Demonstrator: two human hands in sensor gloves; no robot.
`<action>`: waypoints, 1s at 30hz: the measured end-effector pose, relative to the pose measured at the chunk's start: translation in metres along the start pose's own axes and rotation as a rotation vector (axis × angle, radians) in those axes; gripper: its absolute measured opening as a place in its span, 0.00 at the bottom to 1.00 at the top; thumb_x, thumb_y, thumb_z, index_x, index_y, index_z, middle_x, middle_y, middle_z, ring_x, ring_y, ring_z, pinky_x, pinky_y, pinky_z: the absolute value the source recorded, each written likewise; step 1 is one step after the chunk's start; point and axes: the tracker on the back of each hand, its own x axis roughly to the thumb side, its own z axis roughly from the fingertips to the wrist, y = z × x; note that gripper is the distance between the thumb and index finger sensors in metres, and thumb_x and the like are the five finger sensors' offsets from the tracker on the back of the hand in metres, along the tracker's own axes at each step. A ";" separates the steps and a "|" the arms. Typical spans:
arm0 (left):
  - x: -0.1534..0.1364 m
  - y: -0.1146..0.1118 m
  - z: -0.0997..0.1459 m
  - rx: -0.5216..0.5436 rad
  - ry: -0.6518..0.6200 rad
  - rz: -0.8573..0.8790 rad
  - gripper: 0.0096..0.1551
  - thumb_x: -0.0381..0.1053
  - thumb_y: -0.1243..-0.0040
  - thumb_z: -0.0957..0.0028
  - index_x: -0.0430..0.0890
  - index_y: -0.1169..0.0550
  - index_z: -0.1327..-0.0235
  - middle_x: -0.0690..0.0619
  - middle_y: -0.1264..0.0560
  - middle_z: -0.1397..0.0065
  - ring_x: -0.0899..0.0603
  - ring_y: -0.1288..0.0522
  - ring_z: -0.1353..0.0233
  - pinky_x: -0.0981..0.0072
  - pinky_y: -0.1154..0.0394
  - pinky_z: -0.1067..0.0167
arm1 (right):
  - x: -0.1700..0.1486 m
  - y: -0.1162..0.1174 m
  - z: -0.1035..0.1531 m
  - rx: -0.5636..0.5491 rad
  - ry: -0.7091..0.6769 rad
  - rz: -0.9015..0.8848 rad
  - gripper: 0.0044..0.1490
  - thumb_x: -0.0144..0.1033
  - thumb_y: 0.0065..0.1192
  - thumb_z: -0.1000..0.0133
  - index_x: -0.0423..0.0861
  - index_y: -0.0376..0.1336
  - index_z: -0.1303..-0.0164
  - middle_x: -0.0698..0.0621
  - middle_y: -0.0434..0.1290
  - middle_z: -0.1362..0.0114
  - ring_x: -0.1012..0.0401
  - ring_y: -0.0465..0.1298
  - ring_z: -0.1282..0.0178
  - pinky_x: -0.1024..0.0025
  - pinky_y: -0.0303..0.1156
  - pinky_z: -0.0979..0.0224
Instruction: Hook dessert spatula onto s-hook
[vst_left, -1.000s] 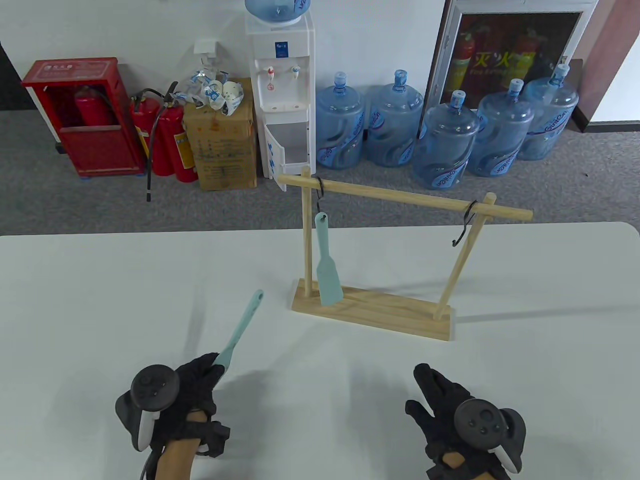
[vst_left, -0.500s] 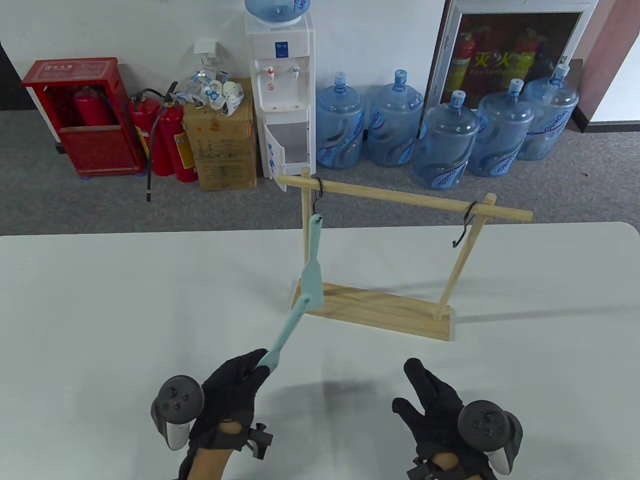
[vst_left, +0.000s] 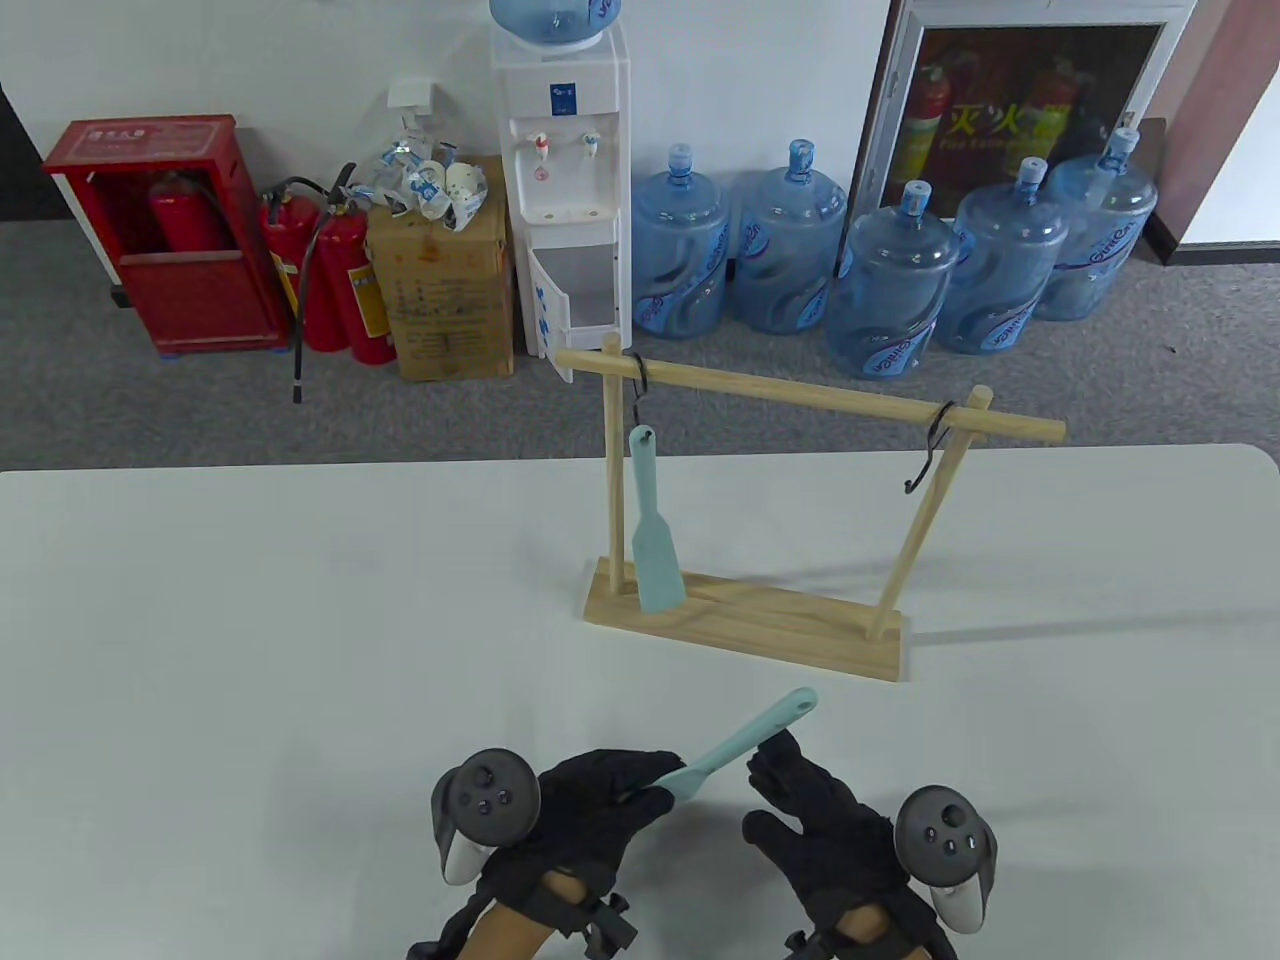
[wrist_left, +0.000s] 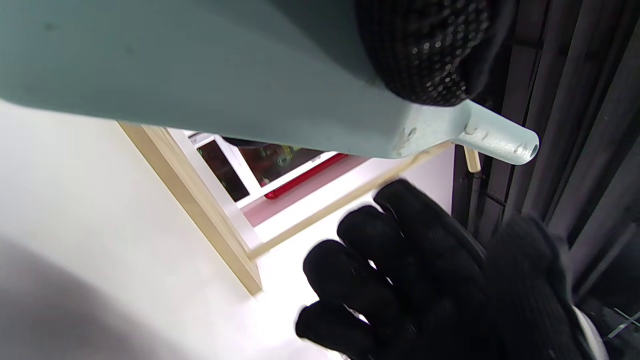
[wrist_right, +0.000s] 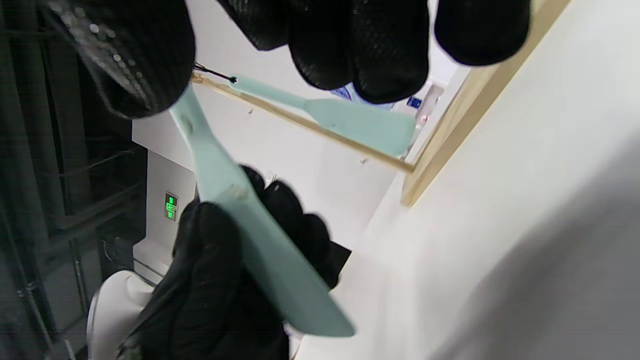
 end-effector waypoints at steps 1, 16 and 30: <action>0.001 -0.002 -0.001 -0.012 0.001 0.008 0.28 0.59 0.36 0.54 0.53 0.18 0.40 0.48 0.14 0.43 0.38 0.16 0.45 0.42 0.28 0.37 | 0.001 0.001 -0.001 0.005 -0.006 -0.024 0.52 0.56 0.65 0.50 0.45 0.49 0.21 0.45 0.60 0.26 0.46 0.69 0.32 0.41 0.62 0.31; 0.016 -0.012 0.003 -0.009 -0.029 -0.104 0.28 0.62 0.37 0.51 0.56 0.20 0.38 0.48 0.16 0.40 0.38 0.18 0.41 0.41 0.30 0.37 | 0.013 0.004 -0.012 0.002 -0.019 -0.147 0.34 0.47 0.66 0.49 0.48 0.67 0.33 0.46 0.72 0.35 0.48 0.77 0.43 0.43 0.66 0.35; 0.009 0.030 0.022 0.113 0.060 -0.633 0.33 0.62 0.39 0.49 0.55 0.27 0.30 0.47 0.32 0.19 0.33 0.35 0.21 0.33 0.42 0.26 | 0.023 -0.047 -0.042 -0.160 0.084 -0.092 0.34 0.50 0.65 0.49 0.43 0.69 0.37 0.44 0.75 0.40 0.48 0.79 0.49 0.44 0.68 0.40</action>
